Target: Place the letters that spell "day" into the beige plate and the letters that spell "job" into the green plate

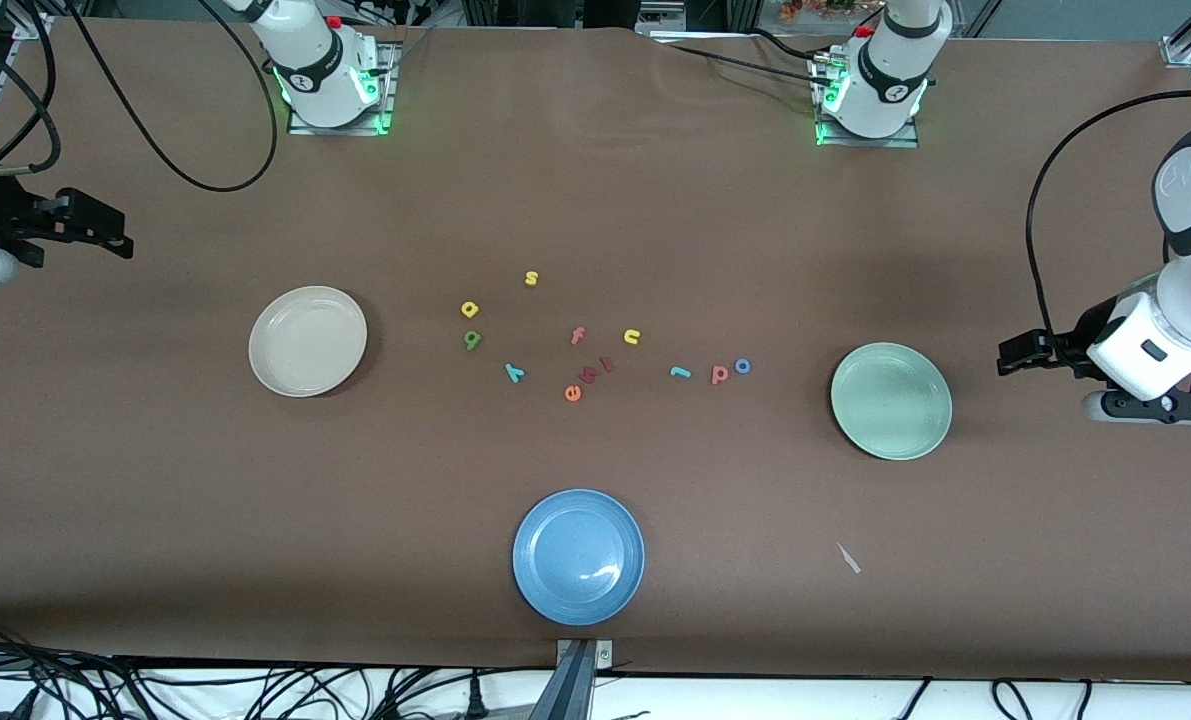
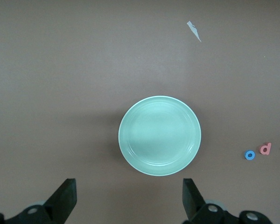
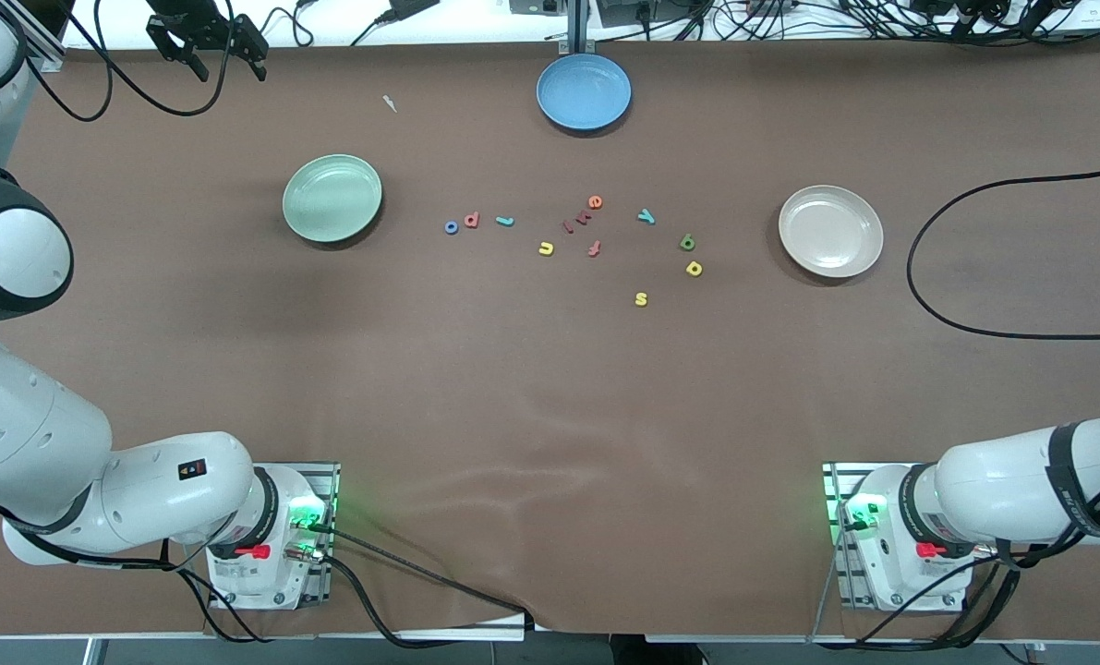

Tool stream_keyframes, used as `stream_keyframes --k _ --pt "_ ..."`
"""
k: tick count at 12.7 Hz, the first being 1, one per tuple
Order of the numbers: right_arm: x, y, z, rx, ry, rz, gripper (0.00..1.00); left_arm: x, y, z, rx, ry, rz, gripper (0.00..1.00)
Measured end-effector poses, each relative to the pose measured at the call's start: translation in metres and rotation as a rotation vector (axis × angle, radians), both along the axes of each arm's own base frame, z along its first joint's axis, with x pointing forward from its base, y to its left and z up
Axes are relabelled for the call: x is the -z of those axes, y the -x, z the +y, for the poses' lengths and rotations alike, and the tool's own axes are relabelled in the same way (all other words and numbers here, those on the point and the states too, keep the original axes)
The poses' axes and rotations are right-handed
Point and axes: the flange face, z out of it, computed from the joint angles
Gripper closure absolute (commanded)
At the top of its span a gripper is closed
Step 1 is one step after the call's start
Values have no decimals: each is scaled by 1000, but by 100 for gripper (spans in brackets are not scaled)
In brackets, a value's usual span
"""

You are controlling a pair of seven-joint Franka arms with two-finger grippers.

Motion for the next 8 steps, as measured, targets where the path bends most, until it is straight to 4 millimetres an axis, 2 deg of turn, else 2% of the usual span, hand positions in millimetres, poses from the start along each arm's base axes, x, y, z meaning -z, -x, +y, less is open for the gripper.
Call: stream_keyframes --k 8 --pt "5 -2 0 0 0 9 0 3 0 -1 2 1 5 0"
